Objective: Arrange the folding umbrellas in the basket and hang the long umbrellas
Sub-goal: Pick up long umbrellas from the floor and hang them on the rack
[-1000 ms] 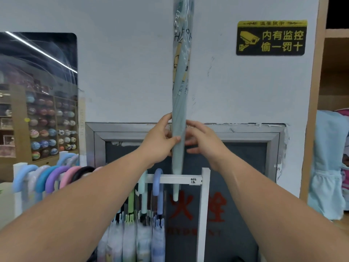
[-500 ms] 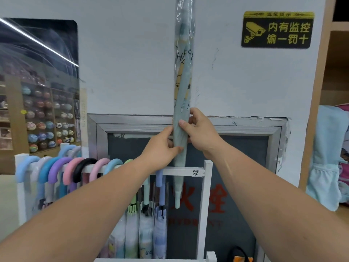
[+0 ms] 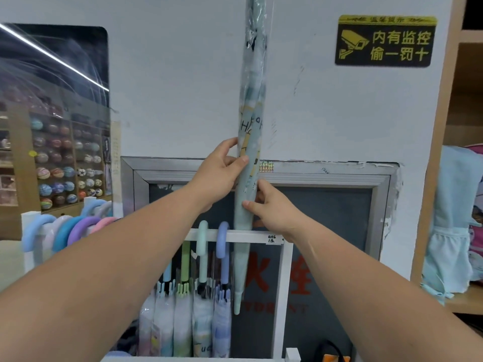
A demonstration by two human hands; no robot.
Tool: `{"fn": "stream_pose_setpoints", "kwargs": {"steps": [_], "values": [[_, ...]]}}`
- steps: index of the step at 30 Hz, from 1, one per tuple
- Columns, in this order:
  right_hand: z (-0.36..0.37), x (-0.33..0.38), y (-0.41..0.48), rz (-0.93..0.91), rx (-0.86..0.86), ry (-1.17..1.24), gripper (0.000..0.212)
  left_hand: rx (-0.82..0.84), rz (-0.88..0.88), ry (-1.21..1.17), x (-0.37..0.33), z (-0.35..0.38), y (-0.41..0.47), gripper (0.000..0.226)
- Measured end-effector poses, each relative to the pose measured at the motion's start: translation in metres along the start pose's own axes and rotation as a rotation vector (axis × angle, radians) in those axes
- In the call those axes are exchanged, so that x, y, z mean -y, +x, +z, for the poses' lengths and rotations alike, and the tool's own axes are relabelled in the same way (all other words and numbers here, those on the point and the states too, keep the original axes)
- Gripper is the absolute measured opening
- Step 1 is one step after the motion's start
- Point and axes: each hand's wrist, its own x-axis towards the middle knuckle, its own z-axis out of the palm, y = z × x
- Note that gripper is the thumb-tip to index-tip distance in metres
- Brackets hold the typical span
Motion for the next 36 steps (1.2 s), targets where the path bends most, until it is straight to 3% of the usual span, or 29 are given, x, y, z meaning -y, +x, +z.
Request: {"fn": "stream_pose_setpoints", "kwargs": {"steps": [8, 11, 15, 19, 23, 27, 31, 36], "values": [[-0.005, 0.006, 0.005, 0.003, 0.061, -0.189, 0.032, 0.051, -0.012, 0.057, 0.007, -0.003, 0.001, 0.027], [-0.02, 0.029, 0.01, 0.0, -0.034, -0.061, 0.03, 0.09, -0.044, 0.108, 0.021, -0.002, -0.004, 0.024], [-0.03, 0.044, 0.021, -0.079, -0.202, 0.079, 0.046, 0.169, -0.087, 0.126, 0.035, -0.002, -0.013, 0.024], [-0.021, 0.042, 0.025, -0.142, -0.203, 0.046, 0.022, 0.238, -0.122, 0.113, 0.041, 0.002, -0.02, 0.029], [-0.018, 0.032, 0.025, -0.129, -0.209, 0.046, 0.016, 0.25, -0.149, 0.144, 0.045, 0.003, -0.022, 0.026], [-0.013, 0.015, 0.019, -0.097, -0.173, 0.016, 0.026, 0.156, -0.159, 0.126, 0.038, 0.001, -0.018, 0.03], [-0.004, -0.004, 0.013, -0.069, -0.131, -0.031, 0.037, 0.008, -0.142, -0.031, 0.025, 0.001, -0.008, 0.019], [-0.002, -0.004, 0.007, -0.053, -0.078, -0.128, 0.037, -0.009, -0.118, -0.068, 0.025, 0.001, -0.005, 0.02]]}}
